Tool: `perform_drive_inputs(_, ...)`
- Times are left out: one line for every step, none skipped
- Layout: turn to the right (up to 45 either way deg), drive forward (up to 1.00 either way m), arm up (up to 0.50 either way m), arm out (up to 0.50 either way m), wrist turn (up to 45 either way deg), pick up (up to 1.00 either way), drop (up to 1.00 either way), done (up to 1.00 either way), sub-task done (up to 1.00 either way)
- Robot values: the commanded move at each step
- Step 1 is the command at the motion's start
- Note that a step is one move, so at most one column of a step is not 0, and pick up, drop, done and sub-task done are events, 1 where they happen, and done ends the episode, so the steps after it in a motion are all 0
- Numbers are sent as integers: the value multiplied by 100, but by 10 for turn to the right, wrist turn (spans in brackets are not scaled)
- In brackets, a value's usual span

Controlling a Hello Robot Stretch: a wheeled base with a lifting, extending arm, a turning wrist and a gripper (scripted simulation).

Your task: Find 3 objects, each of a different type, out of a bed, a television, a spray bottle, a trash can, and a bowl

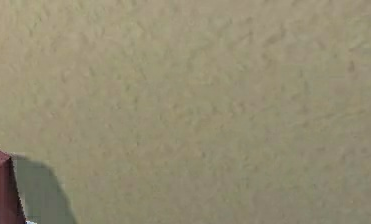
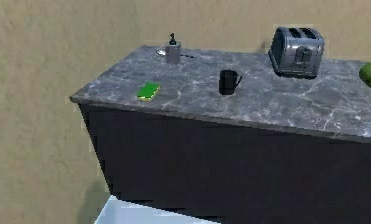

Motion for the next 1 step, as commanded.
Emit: perform_drive_inputs(0,30,0,0,0,0,0,0,0)
